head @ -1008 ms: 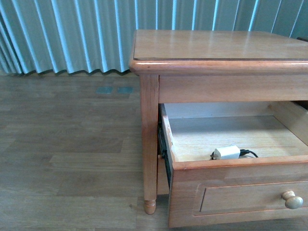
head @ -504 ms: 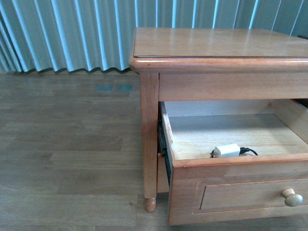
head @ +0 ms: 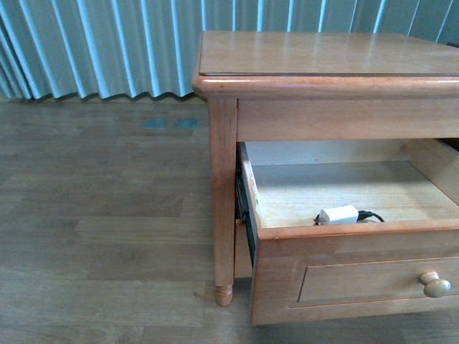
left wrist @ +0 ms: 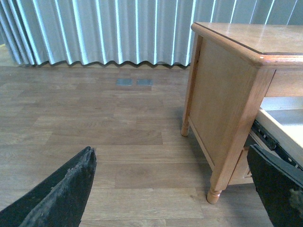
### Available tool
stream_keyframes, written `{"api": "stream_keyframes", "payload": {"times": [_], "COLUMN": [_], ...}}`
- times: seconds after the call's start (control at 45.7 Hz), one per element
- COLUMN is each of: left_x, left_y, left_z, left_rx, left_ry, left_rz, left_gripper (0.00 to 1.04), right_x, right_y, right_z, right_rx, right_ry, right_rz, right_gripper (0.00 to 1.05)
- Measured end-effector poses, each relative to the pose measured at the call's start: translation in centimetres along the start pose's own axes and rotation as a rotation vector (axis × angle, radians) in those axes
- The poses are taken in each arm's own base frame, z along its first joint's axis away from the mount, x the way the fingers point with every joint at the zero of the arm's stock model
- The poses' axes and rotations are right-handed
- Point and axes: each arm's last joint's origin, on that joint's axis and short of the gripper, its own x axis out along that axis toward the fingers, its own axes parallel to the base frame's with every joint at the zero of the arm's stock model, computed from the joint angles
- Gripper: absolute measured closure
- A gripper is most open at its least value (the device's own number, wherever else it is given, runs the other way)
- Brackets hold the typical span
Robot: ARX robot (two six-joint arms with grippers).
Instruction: Put charger into drawer
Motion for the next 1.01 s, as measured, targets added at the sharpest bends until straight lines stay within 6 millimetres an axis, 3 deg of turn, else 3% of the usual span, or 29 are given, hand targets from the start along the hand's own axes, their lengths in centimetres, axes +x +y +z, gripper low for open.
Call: {"api": "stream_keyframes", "payload": {"times": [0.526, 0.767, 1.008], "left_x": [0.0, 0.0, 0.0], "left_y": [0.0, 0.0, 0.0], "left_z": [0.0, 0.0, 0.0], "left_rx": [0.0, 0.0, 0.0], "left_ry": [0.0, 0.0, 0.0], "left_rz": [0.0, 0.0, 0.0], "left_gripper": [0.06, 0.06, 0.06], "right_x": [5.6, 8.1, 12.2], "right_y": [1.3, 2.1, 2.8], "right_z": [1.0, 2.4, 4.5], "right_rx": [0.005, 0.0, 0.009], "right_ry": [0.029, 0.009, -0.012], "right_rz": [-0.01, -0.006, -0.016], "right_gripper": [0.08, 0.08, 0.08]}}
